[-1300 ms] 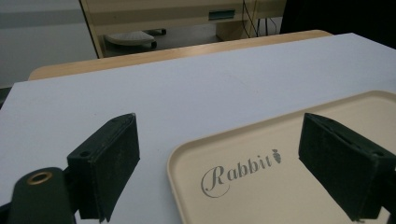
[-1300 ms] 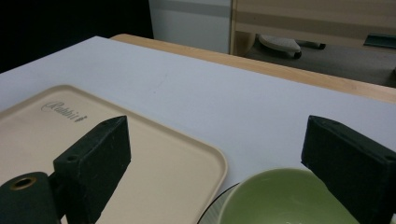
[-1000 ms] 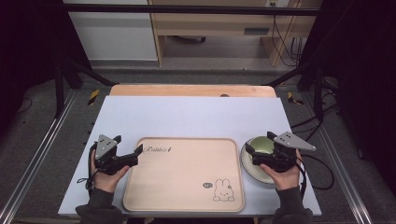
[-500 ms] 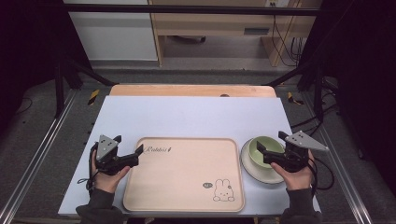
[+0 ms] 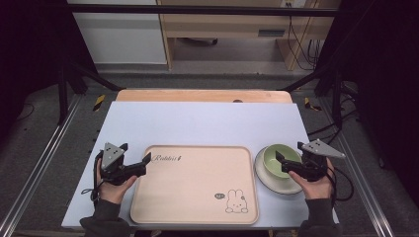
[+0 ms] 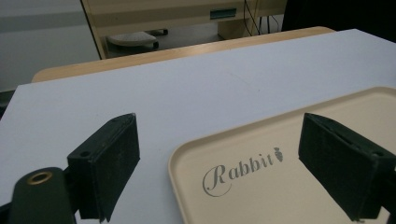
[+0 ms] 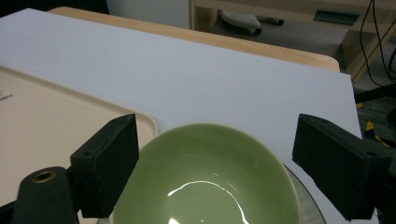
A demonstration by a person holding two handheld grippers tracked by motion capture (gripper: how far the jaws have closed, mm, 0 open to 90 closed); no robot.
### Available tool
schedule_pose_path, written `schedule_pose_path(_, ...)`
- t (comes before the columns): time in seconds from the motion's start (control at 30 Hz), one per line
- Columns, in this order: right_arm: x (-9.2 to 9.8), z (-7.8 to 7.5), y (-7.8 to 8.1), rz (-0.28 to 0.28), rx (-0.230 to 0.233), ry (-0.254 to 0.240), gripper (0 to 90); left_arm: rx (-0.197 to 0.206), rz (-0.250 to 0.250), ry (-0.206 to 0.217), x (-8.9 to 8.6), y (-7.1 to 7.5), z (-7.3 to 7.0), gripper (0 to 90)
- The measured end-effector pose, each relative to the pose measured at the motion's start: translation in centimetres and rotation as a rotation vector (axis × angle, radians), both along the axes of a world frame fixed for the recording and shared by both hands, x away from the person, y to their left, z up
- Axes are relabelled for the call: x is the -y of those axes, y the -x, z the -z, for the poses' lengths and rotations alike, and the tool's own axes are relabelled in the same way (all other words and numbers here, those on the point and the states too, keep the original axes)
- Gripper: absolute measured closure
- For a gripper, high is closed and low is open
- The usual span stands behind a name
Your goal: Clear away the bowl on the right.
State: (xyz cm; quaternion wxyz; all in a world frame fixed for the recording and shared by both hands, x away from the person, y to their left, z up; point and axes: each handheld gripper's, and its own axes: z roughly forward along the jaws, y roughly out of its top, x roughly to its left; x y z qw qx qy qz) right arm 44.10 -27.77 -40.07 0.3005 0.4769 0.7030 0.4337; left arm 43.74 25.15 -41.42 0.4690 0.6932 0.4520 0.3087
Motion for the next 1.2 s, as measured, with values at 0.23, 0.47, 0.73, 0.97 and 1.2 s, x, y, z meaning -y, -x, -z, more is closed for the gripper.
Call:
schedule_pose_path(0.23, 0.5, 0.6, -0.4, 0.043, -0.042, 0.016, 16.6, 0.002, 0.002, 0.0, 0.0, 0.0, 0.0, 12.1)
schedule_pose_path(0.47, 1.2, 1.2, -0.7, 0.089, -0.091, 0.04, 22.1, 0.001, 0.008, -0.009, 0.0, 0.0, 0.0, 12.1)
schedule_pose_path(0.73, 2.4, 1.9, -1.1, 0.126, -0.176, 0.017, 30.5, 0.004, 0.004, -0.007, -0.1, 0.0, 0.0, 12.1)
schedule_pose_path(0.97, 2.9, 2.5, -1.5, 0.152, -0.221, 0.01, 38.7, 0.001, 0.009, -0.014, 0.0, 0.0, 0.0, 12.2)
schedule_pose_path(1.2, 3.2, 3.0, -1.8, 0.159, -0.268, 0.018, 46.5, -0.002, 0.011, -0.02, 0.1, 0.0, 0.1, 12.2)
